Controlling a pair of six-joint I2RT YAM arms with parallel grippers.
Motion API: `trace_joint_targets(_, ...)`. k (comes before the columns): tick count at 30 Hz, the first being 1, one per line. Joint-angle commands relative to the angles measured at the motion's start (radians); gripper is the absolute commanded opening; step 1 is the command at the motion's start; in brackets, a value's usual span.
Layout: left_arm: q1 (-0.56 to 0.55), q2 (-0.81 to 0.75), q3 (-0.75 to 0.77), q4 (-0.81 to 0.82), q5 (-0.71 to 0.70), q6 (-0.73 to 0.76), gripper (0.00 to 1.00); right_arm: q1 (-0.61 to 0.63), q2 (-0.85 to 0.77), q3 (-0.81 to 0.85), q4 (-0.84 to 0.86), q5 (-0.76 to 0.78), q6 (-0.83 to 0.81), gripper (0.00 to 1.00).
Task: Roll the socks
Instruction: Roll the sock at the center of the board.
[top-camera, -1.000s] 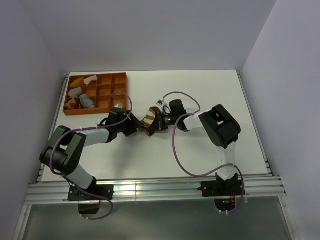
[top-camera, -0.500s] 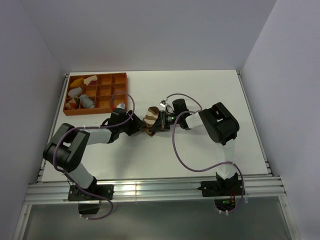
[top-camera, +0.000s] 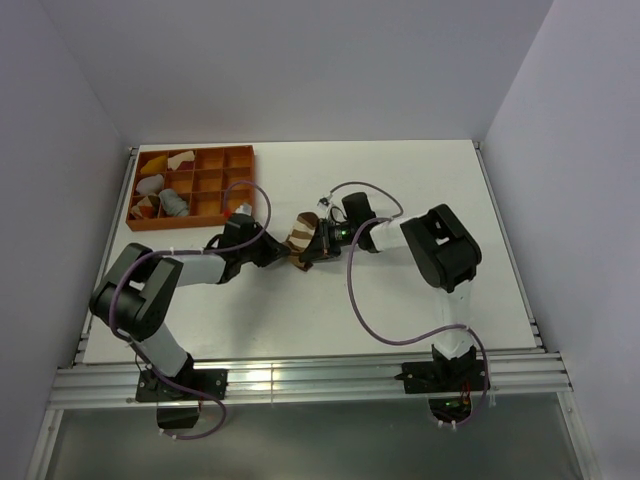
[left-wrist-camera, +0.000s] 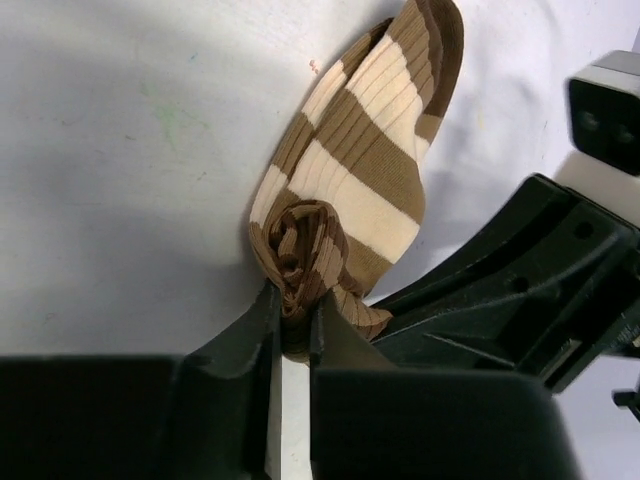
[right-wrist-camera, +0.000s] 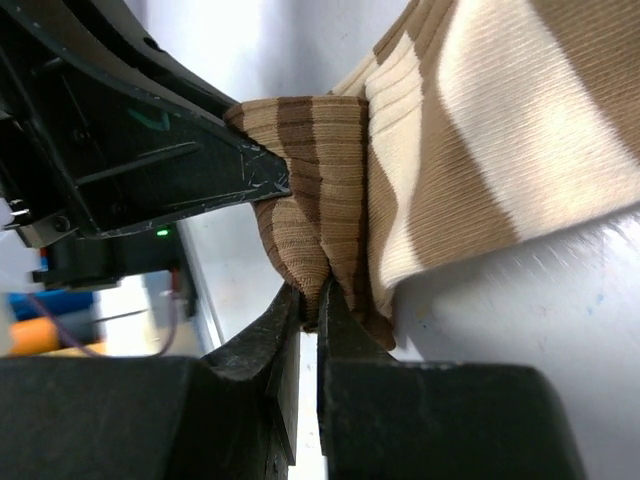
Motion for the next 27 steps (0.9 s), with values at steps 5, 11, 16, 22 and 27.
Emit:
trace_joint_targets(5, 0.001, 0.028, 0.096, -0.239, -0.086, 0.11, 0.0, 0.047, -0.22, -0.036, -0.177, 0.311, -0.266, 0.34)
trace_joint_targets(11, 0.001, 0.066, 0.236, -0.443, -0.088, 0.212, 0.0, 0.157, -0.424, -0.125, -0.117, 0.622, -0.461, 0.61)
trace_joint_targets(16, 0.001, 0.097, 0.291, -0.503, -0.051, 0.243, 0.0, 0.297, -0.469, -0.181, -0.034, 0.858, -0.633, 0.65)
trace_joint_targets(22, 0.001, 0.114, 0.317, -0.544, -0.011, 0.268, 0.0, 0.422, -0.424, -0.212, 0.077, 1.047, -0.744, 0.65)
trace_joint_targets(27, 0.001, 0.112, 0.345, -0.585, 0.001, 0.294, 0.0, 0.49, -0.344, -0.211, 0.144, 1.176, -0.81, 0.65)
